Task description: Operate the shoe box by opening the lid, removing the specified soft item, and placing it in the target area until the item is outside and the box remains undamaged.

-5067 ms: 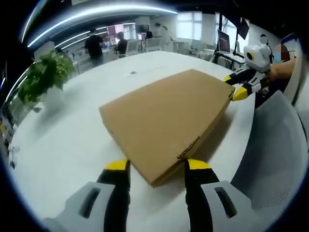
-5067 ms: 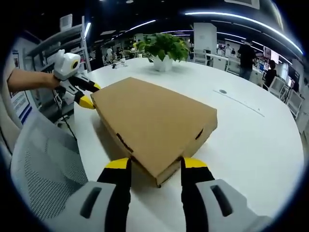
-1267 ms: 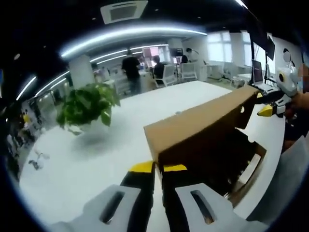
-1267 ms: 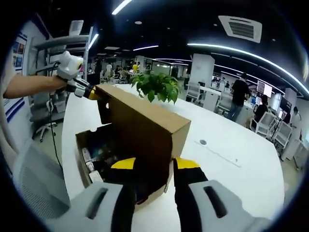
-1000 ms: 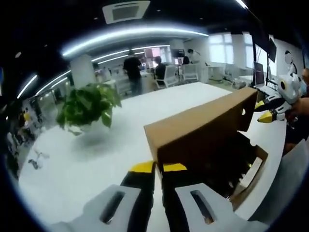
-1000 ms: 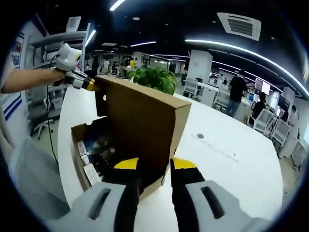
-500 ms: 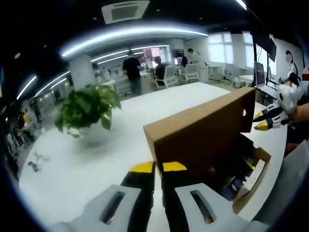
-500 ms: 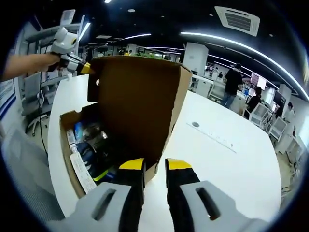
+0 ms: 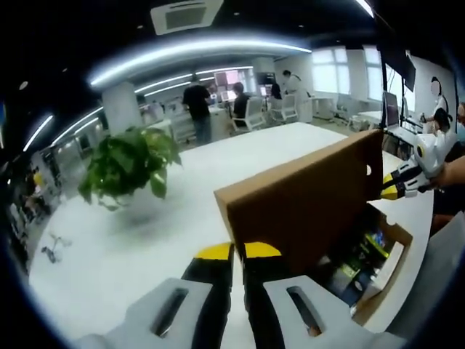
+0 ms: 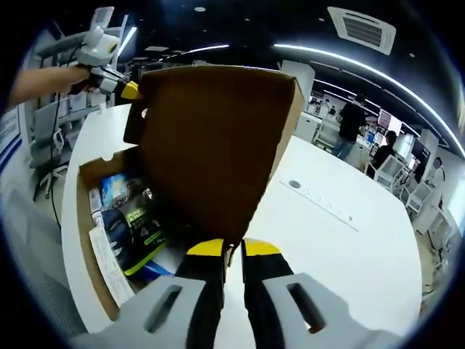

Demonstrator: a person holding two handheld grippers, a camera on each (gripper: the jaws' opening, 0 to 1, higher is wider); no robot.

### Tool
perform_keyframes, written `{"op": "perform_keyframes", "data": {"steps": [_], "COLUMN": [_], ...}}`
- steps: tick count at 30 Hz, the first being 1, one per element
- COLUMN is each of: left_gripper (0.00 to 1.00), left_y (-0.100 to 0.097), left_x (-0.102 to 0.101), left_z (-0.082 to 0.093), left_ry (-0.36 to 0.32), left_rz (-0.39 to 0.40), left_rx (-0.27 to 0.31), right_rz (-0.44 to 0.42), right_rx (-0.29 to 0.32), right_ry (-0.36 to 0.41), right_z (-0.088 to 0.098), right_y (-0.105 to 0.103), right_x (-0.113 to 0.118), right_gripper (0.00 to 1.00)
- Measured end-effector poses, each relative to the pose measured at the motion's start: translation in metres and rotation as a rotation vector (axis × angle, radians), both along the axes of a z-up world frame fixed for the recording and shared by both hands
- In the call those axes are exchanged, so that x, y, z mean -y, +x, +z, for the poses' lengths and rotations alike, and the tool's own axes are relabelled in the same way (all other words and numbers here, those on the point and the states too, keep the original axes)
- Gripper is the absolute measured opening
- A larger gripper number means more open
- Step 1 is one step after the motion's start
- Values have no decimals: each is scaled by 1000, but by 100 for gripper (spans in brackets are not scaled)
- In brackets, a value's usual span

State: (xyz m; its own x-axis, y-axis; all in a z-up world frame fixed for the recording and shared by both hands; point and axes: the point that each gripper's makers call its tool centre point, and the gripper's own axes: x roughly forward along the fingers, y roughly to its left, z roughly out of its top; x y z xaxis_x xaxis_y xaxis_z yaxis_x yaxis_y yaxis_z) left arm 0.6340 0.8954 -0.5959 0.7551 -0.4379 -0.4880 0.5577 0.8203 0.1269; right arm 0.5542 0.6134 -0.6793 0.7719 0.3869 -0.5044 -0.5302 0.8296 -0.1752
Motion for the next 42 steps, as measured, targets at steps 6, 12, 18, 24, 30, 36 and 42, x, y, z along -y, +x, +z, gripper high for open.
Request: {"op": "perform_keyframes", "data": {"steps": [6, 12, 18, 24, 30, 36, 42], "left_gripper": [1, 1, 1, 1, 1, 1, 2], "left_y": [9, 17, 25, 33, 41, 47, 53], "left_x": [0, 2, 3, 4, 6, 8, 10], "left_z": [-2, -4, -6, -10, -14, -17, -23], "left_ry": [-2, 4, 3, 11, 18, 12, 20], "left_rz": [0, -3, -4, -6, -6, -4, -6], "left_rx": [-7, -14, -24, -28, -32, -37, -31], "right_rz": [-18, -47, -67, -51, -44, -39, -41], "right_rx": [-15, -32, -42, -39, -36, -30, -25], "right_ry": [8, 37, 59, 48, 35, 22, 17], "right_z": [-4, -7, -9, -9, -10, -10, -10], "right_y": [5, 9, 12, 14, 15, 17, 17], "right_x": [1, 2, 2, 2, 2, 2, 2], "right_gripper": [3, 2, 2, 2, 2, 2, 1]}}
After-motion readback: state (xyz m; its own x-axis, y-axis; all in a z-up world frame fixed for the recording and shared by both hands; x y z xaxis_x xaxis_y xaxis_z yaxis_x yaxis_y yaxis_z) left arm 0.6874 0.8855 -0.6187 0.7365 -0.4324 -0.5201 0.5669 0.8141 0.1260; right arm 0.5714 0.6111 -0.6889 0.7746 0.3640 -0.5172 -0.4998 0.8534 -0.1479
